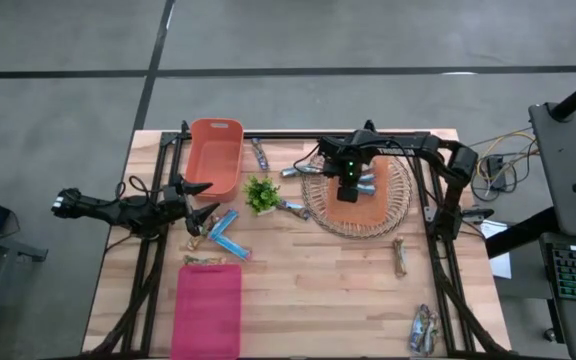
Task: Pick and place Granola Bars by type
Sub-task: Put the top red granola bar into the right orange bin
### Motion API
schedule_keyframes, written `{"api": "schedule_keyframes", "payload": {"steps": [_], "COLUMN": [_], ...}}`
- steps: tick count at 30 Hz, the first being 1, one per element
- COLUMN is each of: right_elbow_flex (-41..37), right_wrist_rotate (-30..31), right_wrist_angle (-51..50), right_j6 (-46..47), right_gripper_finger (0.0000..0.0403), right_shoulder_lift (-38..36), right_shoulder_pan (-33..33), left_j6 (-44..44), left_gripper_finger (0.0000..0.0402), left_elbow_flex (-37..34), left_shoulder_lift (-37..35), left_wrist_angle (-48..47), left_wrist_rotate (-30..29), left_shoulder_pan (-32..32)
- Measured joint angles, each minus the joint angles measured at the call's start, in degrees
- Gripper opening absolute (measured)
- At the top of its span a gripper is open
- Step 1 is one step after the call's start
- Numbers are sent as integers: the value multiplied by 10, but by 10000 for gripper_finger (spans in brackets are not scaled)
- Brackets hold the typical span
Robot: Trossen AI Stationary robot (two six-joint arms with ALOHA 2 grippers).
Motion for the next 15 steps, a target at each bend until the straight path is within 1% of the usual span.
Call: {"api": "schedule_keyframes", "payload": {"steps": [3, 6, 8, 11, 15], "right_elbow_flex": [0, 0, 0, 0, 0], "right_wrist_rotate": [0, -18, -21, -20, -7], "right_wrist_angle": [-1, -2, -2, -2, -3], "right_j6": [0, -13, -15, -13, -10], "right_gripper_finger": [13, 14, 21, 48, 94], "right_shoulder_lift": [0, -1, -2, -8, -14], "right_shoulder_pan": [0, 0, 0, 0, 0], "left_j6": [0, 0, 0, 0, 0], "left_gripper_finger": [312, 312, 312, 312, 312], "left_elbow_flex": [0, 0, 0, 0, 0], "left_shoulder_lift": [0, 0, 0, 0, 0], "left_wrist_angle": [0, 0, 0, 0, 0], "left_wrist_rotate": [0, 0, 0, 0, 0], "left_shoulder_pan": [0, 0, 0, 0, 0]}}
